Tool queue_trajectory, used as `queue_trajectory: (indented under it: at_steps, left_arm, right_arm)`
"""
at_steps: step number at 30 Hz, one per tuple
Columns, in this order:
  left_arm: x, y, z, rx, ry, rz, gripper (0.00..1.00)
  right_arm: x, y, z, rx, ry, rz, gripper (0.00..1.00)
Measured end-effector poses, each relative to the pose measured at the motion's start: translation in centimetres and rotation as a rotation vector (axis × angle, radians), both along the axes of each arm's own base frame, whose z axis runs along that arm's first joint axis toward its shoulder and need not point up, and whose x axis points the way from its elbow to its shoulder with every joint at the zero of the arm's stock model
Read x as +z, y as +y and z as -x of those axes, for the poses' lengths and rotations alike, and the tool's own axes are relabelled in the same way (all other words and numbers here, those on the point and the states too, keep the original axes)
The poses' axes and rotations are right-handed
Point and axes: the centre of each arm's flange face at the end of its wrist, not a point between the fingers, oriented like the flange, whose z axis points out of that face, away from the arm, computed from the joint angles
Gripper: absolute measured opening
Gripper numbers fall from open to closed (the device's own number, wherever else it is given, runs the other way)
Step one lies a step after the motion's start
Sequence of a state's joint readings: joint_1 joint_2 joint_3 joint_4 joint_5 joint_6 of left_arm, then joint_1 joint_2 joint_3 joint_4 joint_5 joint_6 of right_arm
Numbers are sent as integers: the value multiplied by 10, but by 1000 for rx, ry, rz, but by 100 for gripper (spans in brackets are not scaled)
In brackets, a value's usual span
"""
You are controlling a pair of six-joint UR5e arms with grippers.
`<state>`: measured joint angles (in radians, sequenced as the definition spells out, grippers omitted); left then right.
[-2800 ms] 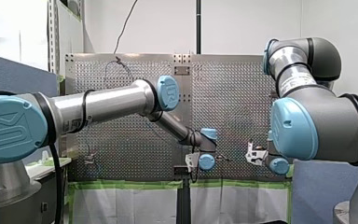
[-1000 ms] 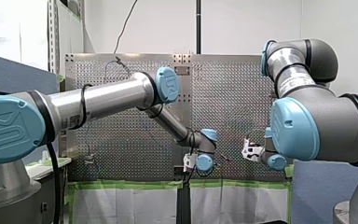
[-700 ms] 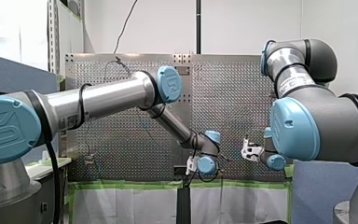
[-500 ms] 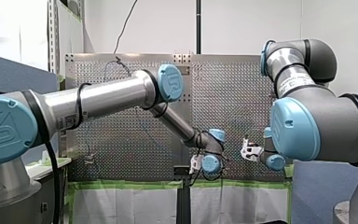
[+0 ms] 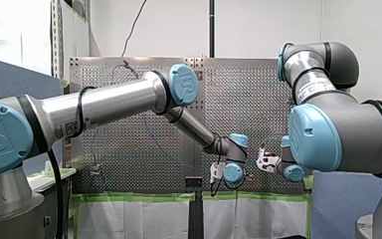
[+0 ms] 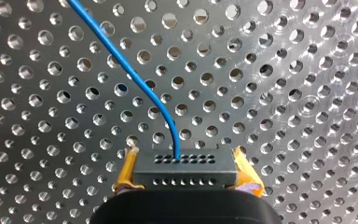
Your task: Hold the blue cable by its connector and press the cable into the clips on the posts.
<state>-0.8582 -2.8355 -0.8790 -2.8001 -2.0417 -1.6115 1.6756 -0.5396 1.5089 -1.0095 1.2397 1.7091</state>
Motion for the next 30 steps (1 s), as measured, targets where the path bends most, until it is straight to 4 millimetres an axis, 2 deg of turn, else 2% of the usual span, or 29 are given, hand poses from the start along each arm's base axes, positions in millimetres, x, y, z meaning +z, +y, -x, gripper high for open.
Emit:
queue_trajectory:
  at_steps: [8, 30]
  left_arm:
    - [0, -6, 7, -8, -9, 16, 100]
    - [-4, -3, 12, -4, 3, 13, 100]
  right_arm:
    - [0, 1, -2, 5, 0, 0, 0]
    - [0, 1, -2, 6, -2, -1, 0]
